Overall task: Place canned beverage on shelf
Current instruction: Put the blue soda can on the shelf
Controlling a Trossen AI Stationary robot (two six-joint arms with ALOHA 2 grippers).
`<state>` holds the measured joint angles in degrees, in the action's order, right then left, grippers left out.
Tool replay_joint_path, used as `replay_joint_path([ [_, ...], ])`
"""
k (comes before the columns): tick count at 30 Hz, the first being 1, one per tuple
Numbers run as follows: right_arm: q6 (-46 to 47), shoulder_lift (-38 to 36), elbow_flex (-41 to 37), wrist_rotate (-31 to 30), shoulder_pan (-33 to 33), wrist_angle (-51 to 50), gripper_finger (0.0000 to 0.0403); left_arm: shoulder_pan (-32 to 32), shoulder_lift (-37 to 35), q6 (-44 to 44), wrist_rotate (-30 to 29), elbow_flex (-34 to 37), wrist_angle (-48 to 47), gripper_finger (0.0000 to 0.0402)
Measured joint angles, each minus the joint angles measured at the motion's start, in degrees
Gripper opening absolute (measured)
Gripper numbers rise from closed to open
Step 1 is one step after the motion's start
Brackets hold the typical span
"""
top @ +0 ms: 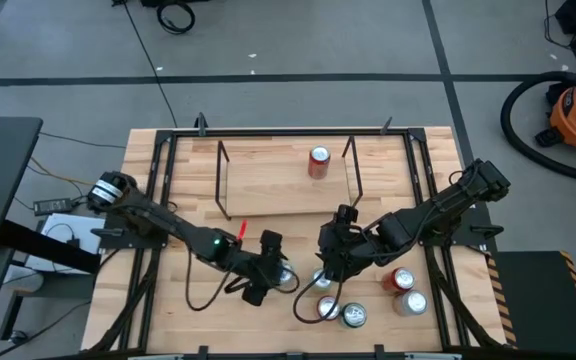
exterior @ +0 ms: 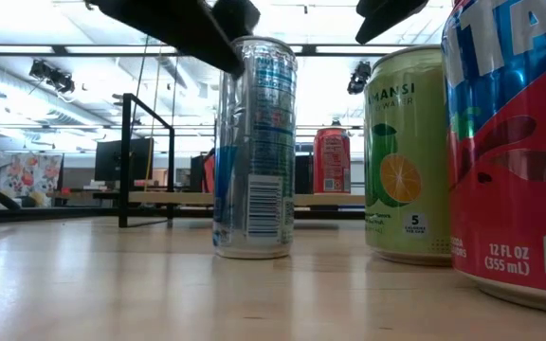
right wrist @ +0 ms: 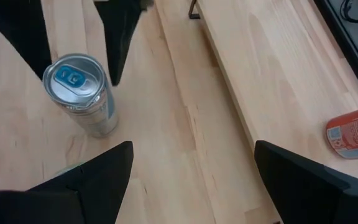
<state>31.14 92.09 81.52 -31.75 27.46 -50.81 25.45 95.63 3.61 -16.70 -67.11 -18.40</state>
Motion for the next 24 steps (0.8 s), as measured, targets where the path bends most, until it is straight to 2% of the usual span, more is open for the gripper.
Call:
replay_joint_path([
  [6, 0.62, 0.00, 0.00, -0.59, 0.06, 1.40, 0.0347, 3.87, -2.28, -8.63, -7.29, 0.00, -1.38, 0.0337],
  [11, 0.85, 0.20, 0.01, -4.91, 0.33, 2.34, 0.0347, 7.14, -2.32, -19.48, -16.94, 0.00, -1.53, 0.0337],
  [16, 1.72, 0.22, 0.00, -6.30, 0.33, 2.54, 0.0347, 9.52, -1.79, -29.92, -21.59, 0.00, 0.26, 0.0337],
  [20, 0.85, 0.22, 0.00, -6.36, 0.33, 3.40, 0.0347, 10.85, -1.79, -33.34, -25.87, -0.02, 1.33, 0.0337],
  [24, -0.07, 0.22, -0.02, -7.02, 0.50, 3.74, 0.0347, 14.23, -0.92, -34.61, -32.95, -0.02, 1.94, 0.0337],
])
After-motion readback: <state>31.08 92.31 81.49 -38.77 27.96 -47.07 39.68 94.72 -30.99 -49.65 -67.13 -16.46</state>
